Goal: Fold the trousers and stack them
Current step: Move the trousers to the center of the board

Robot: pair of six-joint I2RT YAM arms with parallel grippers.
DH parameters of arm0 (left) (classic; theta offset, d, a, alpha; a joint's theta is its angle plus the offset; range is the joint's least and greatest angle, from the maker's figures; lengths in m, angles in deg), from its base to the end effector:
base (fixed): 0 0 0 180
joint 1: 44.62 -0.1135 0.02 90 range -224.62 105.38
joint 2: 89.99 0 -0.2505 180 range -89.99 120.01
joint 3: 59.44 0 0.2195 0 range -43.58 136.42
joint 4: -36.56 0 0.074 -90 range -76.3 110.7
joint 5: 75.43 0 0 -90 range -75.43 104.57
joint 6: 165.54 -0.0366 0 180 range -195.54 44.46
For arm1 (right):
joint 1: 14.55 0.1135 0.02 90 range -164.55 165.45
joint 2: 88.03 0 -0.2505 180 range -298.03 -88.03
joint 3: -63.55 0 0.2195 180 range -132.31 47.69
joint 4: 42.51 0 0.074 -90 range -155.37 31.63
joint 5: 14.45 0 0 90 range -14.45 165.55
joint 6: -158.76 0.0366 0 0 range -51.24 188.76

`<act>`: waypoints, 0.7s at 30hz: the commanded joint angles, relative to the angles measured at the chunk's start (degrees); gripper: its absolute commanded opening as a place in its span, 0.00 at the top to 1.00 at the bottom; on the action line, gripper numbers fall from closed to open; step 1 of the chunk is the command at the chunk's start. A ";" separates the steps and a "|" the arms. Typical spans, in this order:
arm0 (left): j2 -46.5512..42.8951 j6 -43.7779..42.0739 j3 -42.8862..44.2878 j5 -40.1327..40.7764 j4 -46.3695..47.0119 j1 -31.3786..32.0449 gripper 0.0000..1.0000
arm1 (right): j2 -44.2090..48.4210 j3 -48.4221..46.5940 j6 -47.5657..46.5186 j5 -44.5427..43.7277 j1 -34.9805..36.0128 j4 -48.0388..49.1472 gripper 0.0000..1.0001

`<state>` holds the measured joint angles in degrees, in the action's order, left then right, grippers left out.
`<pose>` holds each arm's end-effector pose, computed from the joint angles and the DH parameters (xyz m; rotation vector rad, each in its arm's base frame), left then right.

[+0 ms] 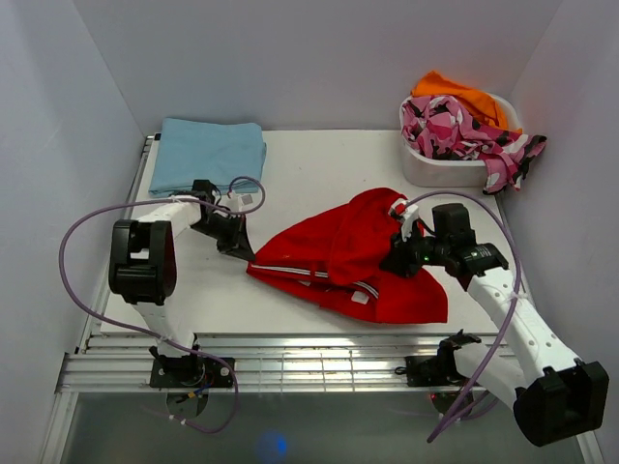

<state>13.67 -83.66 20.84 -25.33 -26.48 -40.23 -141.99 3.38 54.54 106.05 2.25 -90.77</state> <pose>0.2844 -0.0454 0.1679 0.3460 2.8573 -1.0412 0.1566 0.0667 0.2691 -0.8623 2.0897 0.6341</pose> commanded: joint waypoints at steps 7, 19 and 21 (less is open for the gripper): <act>0.49 -19.74 9.31 26.80 -5.64 -6.93 1.00 | -4.75 -4.46 -3.88 0.50 -2.47 -3.80 0.52; 4.54 -21.06 11.87 27.68 -5.56 -6.93 1.00 | -6.25 -5.78 -5.04 4.05 -2.47 -5.13 0.85; 4.45 -21.15 11.78 27.51 -5.56 -6.93 1.00 | -6.51 -5.78 -3.63 3.25 -2.03 -2.16 0.63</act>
<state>19.11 -102.71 31.34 -0.45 -33.26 -47.32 -148.11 -0.27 49.29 110.05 -0.26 -97.07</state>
